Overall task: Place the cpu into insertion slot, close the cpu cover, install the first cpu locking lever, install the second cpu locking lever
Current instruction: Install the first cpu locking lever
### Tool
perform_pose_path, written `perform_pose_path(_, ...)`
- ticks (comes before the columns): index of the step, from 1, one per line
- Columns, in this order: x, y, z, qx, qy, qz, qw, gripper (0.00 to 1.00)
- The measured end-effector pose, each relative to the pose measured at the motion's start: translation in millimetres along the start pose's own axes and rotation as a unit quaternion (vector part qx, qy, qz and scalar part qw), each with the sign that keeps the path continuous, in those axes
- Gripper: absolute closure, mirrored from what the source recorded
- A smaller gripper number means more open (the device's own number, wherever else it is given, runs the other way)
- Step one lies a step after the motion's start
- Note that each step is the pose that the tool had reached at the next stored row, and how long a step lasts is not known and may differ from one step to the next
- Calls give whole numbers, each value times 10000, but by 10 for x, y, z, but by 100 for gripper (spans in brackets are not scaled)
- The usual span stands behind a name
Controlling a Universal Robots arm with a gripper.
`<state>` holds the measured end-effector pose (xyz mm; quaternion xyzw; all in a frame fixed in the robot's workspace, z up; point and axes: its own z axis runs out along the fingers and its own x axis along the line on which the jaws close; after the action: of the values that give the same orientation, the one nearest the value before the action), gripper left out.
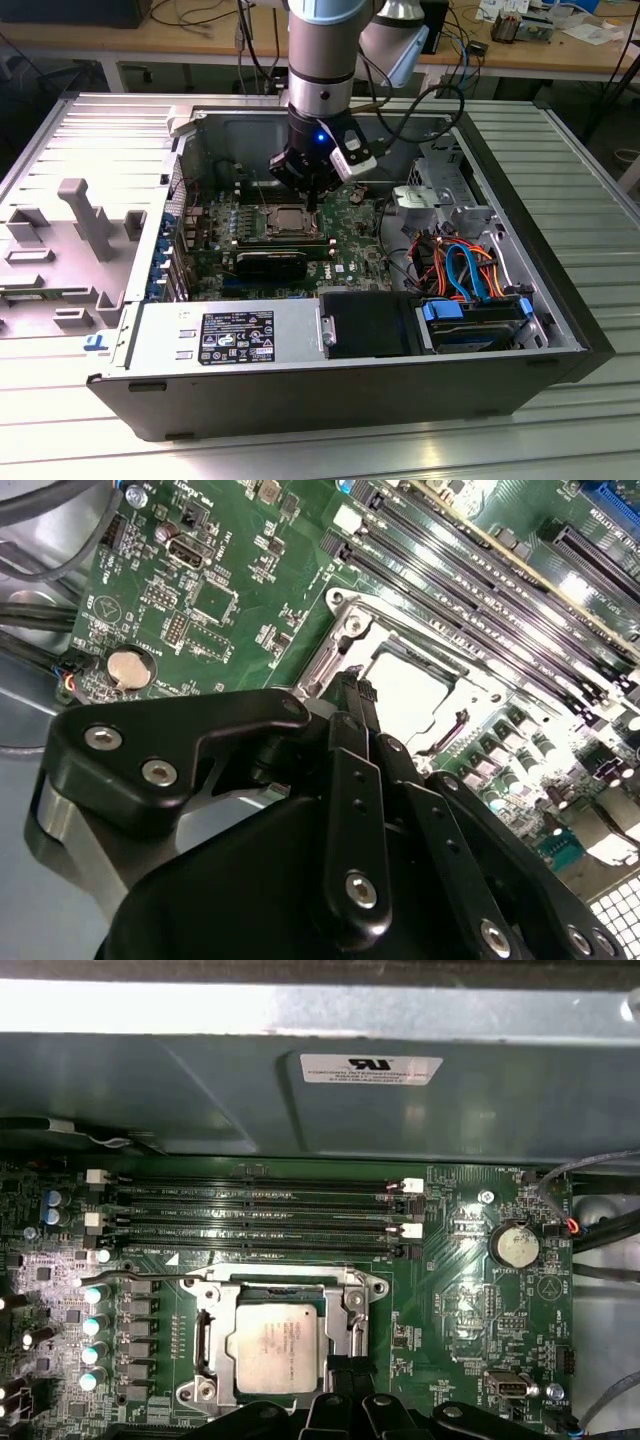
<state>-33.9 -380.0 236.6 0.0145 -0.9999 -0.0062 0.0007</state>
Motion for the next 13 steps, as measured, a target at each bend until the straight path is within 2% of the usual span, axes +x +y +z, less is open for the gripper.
perform_pose_path(4, 7, 2, -120, -5, -12, 20, 10000, 89)
perform_pose_path(6, 24, 2, -142, -12, -22, 21, 10000, 89)
perform_pose_path(8, 112, 5, -143, -15, -45, 20, 10000, 89)
perform_pose_path(13, 291, 10, -143, -14, -75, 20, 10000, 89)
